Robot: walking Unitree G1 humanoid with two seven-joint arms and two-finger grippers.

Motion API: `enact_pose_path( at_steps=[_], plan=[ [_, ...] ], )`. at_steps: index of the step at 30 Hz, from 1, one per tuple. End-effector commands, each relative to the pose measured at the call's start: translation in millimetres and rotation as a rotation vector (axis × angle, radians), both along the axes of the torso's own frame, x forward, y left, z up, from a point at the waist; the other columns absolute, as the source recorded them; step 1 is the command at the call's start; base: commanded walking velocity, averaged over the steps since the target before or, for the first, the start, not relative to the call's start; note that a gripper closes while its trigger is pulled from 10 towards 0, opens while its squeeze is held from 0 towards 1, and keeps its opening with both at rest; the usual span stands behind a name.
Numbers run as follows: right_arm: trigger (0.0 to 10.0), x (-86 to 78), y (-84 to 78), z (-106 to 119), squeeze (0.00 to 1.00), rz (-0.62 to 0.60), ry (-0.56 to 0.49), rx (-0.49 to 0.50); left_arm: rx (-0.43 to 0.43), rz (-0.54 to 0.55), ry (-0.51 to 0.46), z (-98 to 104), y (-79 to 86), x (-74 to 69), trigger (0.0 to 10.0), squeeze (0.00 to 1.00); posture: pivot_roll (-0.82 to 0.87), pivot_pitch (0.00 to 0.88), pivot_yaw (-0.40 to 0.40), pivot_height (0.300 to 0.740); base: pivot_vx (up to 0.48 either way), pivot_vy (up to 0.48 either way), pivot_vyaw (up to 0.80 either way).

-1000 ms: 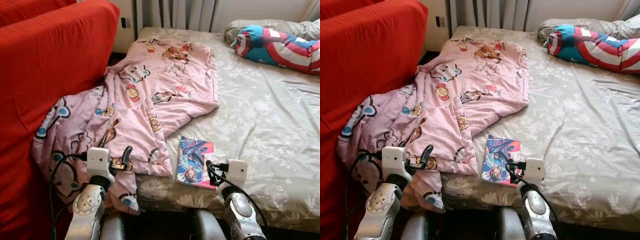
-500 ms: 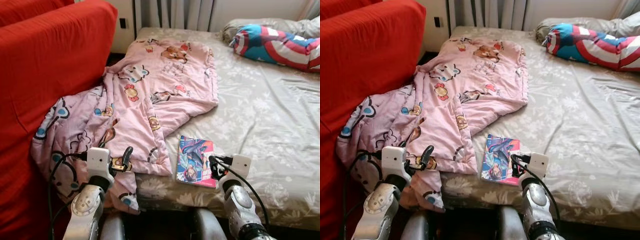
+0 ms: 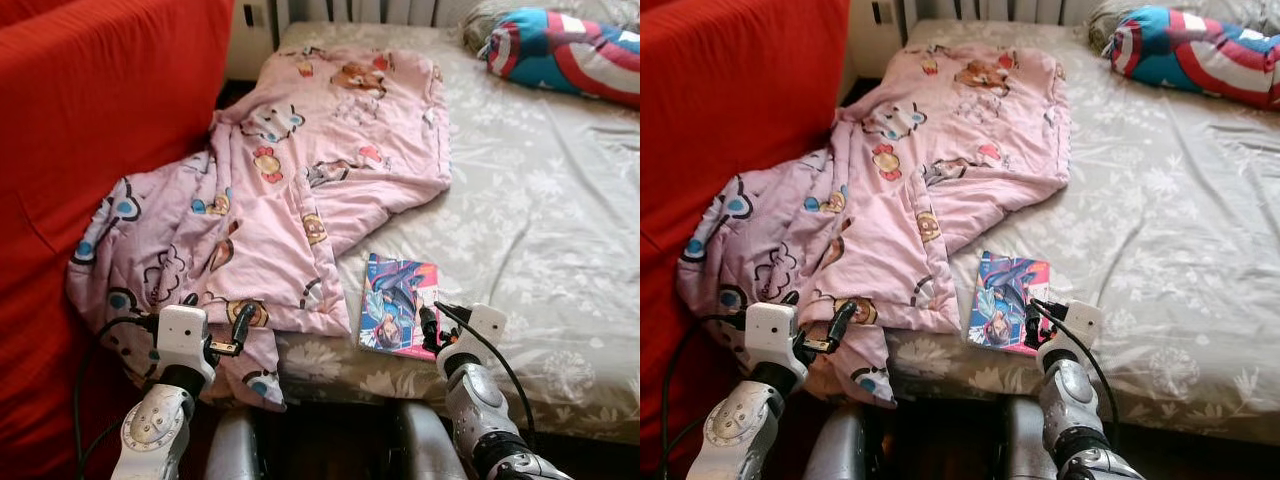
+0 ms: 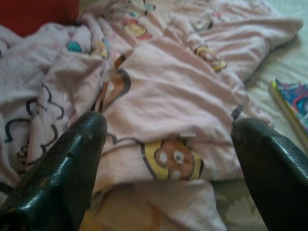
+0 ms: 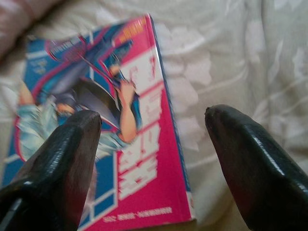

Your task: Clean up the room

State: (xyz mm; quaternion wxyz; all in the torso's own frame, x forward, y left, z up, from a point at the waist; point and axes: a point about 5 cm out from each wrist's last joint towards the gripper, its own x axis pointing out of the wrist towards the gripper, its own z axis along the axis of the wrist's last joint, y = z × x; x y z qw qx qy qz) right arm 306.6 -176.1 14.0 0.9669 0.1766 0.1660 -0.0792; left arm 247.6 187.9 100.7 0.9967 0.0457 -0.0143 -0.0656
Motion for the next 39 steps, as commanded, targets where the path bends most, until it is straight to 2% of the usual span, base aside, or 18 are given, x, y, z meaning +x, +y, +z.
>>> enact_pose_path(
  at_steps=[1,5,8,16,21,26,31,35,37,38,39],
  plan=[
    [10.0,-3.3,-2.7,-5,0.0,-0.016,0.027,0.02,0.008,0.008,0.022,-1,4.8,-5.4,10.0,0.0,0.08,0.261,0.02,0.583,0.0,0.0,0.0],
    [10.0,-4.5,-3.8,-6,0.0,-0.025,0.029,0.047,0.012,0.005,0.03,1,6.0,-9.6,10.0,0.0,0.09,0.276,0.025,0.583,0.0,0.0,0.0],
    [10.0,-6.6,3.9,-10,0.0,0.025,0.034,0.09,0.016,0.001,0.044,3,6.6,-12.7,10.0,0.0,0.1,0.289,0.032,0.583,0.0,0.0,0.0],
    [10.0,-10.0,12.4,-13,0.0,0.07,0.03,0.117,0.023,-0.007,0.07,2,5.3,-16.5,10.0,0.0,0.1,0.294,0.038,0.583,0.0,0.0,0.0],
    [10.0,-19.7,11.6,-23,0.0,0.067,0.061,0.158,0.029,-0.015,0.076,2,3.8,-16.9,10.0,0.0,0.1,0.293,0.038,0.583,0.0,0.0,0.0],
    [10.0,-29.4,15.2,-33,0.0,0.043,0.083,0.291,0.034,-0.019,0.079,3,2.7,-17.1,10.0,0.0,0.11,0.296,0.038,0.583,0.0,0.0,0.0],
    [10.0,-30.4,21.7,-33,0.0,0.024,0.046,0.463,0.034,-0.019,0.086,1,1.8,-17.9,10.0,0.0,0.11,0.296,0.038,0.583,0.0,0.0,0.0],
    [10.0,-29.5,23.7,-32,0.0,0.025,0.023,0.516,0.033,-0.019,0.087,1,1.3,-17.9,10.0,0.0,0.11,0.296,0.036,0.583,0.0,0.0,0.0],
    [10.0,-28.6,23.3,-30,0.0,0.034,0.008,0.511,0.033,-0.021,0.087,2,0.7,-17.7,10.0,0.0,0.11,0.296,0.036,0.583,0.0,0.0,0.0],
    [4.9,-28.1,23.0,-30,0.0,0.028,0.004,0.514,0.033,-0.021,0.087,2,0.6,-17.3,10.0,0.0,0.11,0.293,0.035,0.583,0.0,0.0,0.0],
    [3.1,-27.7,22.5,-29,0.0,0.02,0.0,0.517,0.032,-0.021,0.087,1,0.5,-17.1,10.0,0.0,0.11,0.293,0.035,0.583,0.0,0.0,0.0]
  ],
)
